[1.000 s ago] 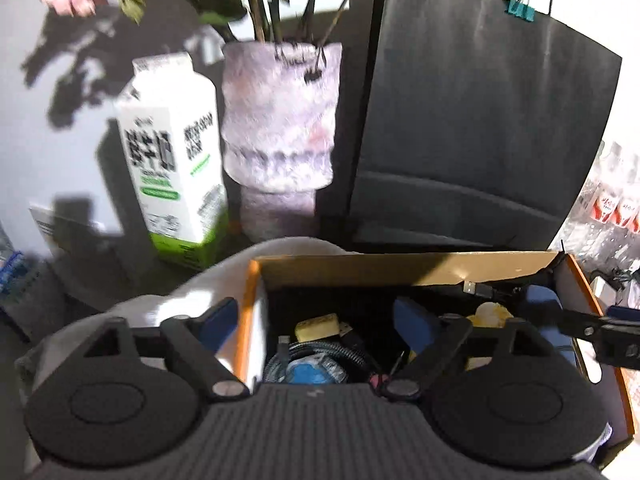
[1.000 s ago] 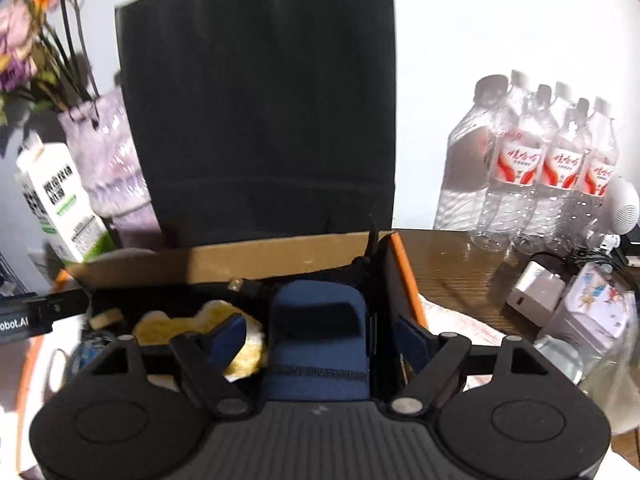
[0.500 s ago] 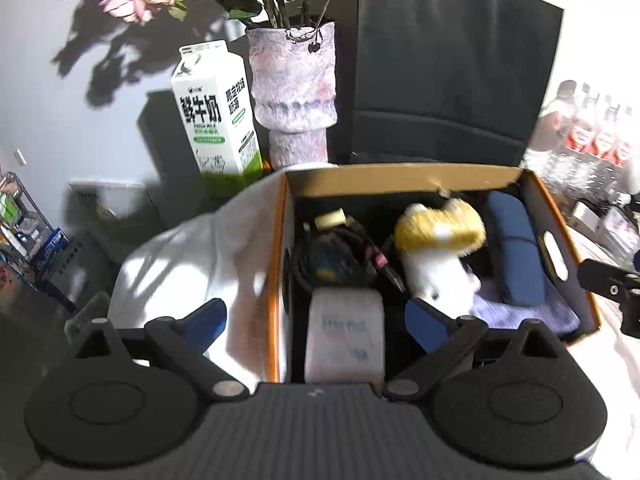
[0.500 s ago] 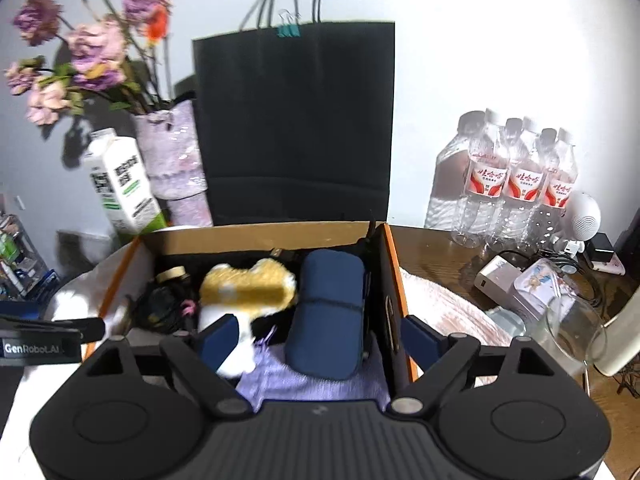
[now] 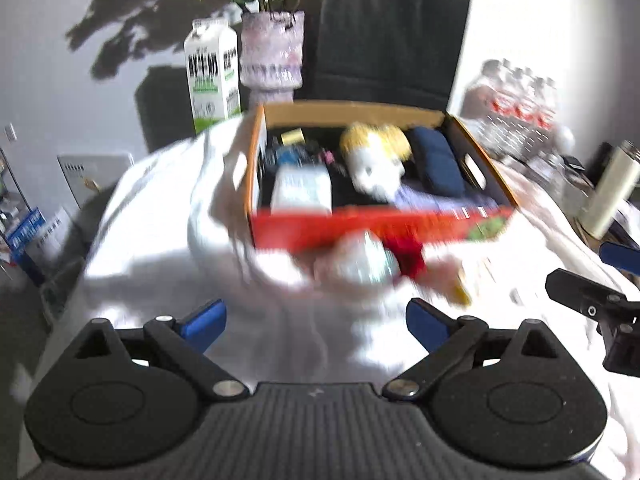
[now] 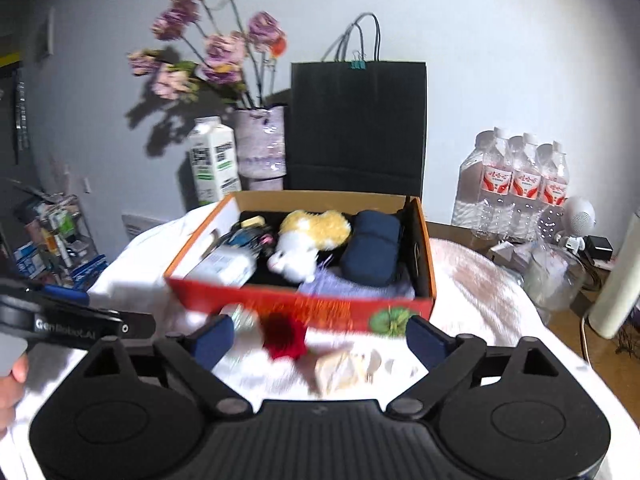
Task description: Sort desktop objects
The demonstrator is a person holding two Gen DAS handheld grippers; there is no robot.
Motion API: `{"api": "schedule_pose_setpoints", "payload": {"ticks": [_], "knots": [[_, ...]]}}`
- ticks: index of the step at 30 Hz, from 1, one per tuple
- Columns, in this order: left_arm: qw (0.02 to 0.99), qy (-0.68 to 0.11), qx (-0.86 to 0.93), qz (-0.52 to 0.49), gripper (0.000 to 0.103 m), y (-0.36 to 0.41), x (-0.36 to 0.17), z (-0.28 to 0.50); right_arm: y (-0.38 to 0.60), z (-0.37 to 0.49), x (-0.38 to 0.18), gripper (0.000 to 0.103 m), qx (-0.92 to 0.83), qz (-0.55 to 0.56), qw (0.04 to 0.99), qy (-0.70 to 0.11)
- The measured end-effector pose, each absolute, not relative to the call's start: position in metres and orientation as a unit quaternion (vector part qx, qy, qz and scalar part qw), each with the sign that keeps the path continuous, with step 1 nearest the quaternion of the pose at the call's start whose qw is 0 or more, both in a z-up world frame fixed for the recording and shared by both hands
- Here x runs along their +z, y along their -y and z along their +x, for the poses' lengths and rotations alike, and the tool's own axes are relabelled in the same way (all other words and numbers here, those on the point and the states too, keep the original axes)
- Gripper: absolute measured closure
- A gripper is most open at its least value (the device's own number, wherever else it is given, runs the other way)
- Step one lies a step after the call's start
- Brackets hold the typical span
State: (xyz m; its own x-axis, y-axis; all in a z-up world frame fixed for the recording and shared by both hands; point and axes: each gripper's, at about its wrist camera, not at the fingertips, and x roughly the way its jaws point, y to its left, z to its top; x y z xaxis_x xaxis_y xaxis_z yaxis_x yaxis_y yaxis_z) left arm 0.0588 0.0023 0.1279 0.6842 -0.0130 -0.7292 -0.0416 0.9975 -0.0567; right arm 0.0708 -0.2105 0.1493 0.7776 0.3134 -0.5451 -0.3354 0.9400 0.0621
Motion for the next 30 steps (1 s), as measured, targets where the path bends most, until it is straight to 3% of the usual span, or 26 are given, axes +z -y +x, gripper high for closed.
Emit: {"api": "schedule_pose_setpoints", "payload": {"ticks": [11, 16, 30], "knots": [[0.938, -0.340, -0.004, -0.068, 0.001, -0.019, 0.105, -0.063, 0.234, -0.065, 0.108, 0.003, 0.153, 0.002, 0.953, -0.260], [0.954, -0.299, 0.034, -0.017, 0.001, -0.005, 0.087, -0.095, 0.239, -0.099, 0.092, 0.003, 0.086, 0.001, 0.972, -0.217], [0.948, -0.318, 0.016, 0.002, 0.001, 0.009, 0.049, -0.086, 0.234, -0.097, 0.065, 0.003, 0.087, 0.009, 0.974, -0.211]]}}
